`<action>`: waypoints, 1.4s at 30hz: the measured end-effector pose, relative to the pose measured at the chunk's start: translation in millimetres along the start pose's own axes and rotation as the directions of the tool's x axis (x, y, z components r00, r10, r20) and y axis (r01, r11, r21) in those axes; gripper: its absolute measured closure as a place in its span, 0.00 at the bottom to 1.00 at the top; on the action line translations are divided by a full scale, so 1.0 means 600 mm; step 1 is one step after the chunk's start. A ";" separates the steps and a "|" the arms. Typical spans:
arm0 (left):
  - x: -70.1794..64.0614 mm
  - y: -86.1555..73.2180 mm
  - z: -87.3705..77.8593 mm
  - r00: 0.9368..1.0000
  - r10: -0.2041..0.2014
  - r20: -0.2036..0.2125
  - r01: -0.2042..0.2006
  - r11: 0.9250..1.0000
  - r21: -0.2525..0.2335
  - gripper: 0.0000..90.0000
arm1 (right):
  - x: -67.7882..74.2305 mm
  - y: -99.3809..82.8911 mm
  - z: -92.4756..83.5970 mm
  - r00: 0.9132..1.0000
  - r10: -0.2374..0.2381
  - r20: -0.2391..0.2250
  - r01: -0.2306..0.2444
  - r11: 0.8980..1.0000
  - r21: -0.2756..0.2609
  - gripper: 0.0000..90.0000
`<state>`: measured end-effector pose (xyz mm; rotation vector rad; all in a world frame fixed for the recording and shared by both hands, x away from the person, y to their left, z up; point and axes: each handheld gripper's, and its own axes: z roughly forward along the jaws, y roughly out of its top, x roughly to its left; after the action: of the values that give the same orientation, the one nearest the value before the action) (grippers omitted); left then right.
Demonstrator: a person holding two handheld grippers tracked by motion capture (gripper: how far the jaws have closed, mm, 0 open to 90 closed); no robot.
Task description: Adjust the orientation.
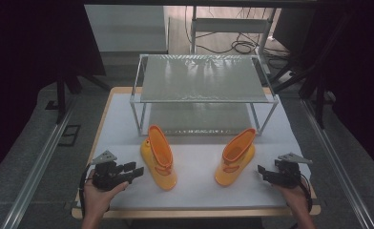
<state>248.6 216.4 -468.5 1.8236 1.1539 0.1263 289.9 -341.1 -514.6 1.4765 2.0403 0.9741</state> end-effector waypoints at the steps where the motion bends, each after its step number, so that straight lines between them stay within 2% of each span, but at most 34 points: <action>1: 0.000 0.000 0.000 1.000 -0.001 -0.006 0.001 1.000 -0.002 0.58 | 0.000 0.001 -0.002 1.000 -0.003 -0.001 0.003 1.000 -0.009 0.26; 5: 0.004 -0.003 -0.002 1.000 -0.008 -0.019 0.008 1.000 -0.009 0.62 | -0.004 0.001 -0.012 1.000 0.008 -0.020 -0.009 0.999 -0.040 0.29; 10: 0.006 -0.004 -0.007 0.999 -0.020 -0.041 0.020 1.000 -0.011 0.79 | -0.009 -0.001 -0.014 0.999 0.020 -0.025 -0.021 0.998 -0.055 0.31; 12: -0.001 -0.006 -0.007 1.000 -0.028 -0.014 0.028 1.000 -0.001 0.92 | -0.009 -0.004 -0.012 1.000 0.018 -0.022 -0.019 0.999 -0.051 0.32; 14: -0.018 -0.009 -0.003 1.000 -0.011 0.019 0.010 1.000 0.023 0.99 | -0.010 -0.007 -0.011 0.999 0.025 -0.028 -0.026 0.999 -0.039 0.33; 15: -0.018 -0.009 -0.003 1.000 -0.011 0.019 0.010 1.000 0.023 1.00 | -0.010 -0.007 -0.011 0.999 0.025 -0.028 -0.026 0.999 -0.039 0.33; 18: -0.048 -0.013 0.001 0.999 0.037 0.009 -0.038 0.998 0.047 1.00 | -0.011 -0.009 -0.013 0.999 0.033 -0.035 -0.034 0.999 -0.042 0.33; 20: -0.073 -0.022 0.001 0.997 0.070 0.015 -0.071 0.997 0.038 1.00 | -0.012 -0.005 -0.017 0.999 0.040 -0.032 -0.042 0.997 -0.061 0.33; 23: -0.088 -0.029 0.006 0.996 0.084 0.014 -0.084 0.996 0.029 1.00 | -0.014 -0.006 -0.018 0.998 0.049 -0.040 -0.051 0.997 -0.063 0.33; 25: -0.113 -0.035 0.021 0.994 0.113 0.010 -0.114 0.993 0.029 1.00 | -0.016 -0.006 -0.018 0.998 0.056 -0.039 -0.059 0.996 -0.061 0.34; 27: -0.121 -0.035 0.029 0.992 0.124 0.013 -0.124 0.992 0.036 1.00 | -0.017 -0.007 -0.019 0.997 0.061 -0.039 -0.064 0.996 -0.060 0.34; 28: -0.137 -0.038 0.047 0.990 0.142 0.020 -0.143 0.989 0.049 1.00 | -0.019 -0.007 -0.020 0.997 0.072 -0.042 -0.074 0.995 -0.065 0.34; 30: -0.154 -0.040 0.067 0.985 0.170 0.019 -0.171 0.983 0.066 1.00 | -0.020 -0.007 -0.021 0.996 0.078 -0.042 -0.080 0.995 -0.067 0.34; 34: -0.183 -0.043 0.102 0.979 0.204 -0.006 -0.203 0.977 0.065 1.00 | -0.020 -0.007 -0.020 0.996 0.080 -0.049 -0.082 0.995 -0.052 0.34; 37: -0.192 -0.040 0.120 0.978 0.204 -0.031 -0.202 0.978 0.047 1.00 | -0.019 -0.008 -0.018 0.996 0.080 -0.050 -0.082 0.995 -0.050 0.34; 42: -0.183 -0.037 0.129 0.980 0.187 -0.070 -0.185 0.982 0.032 1.00 | -0.019 -0.008 -0.021 0.995 0.084 -0.048 -0.087 0.995 -0.057 0.34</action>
<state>213.9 86.1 -487.5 1.9615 1.0360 0.2892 281.8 -356.6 -510.7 1.5353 1.9761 1.1015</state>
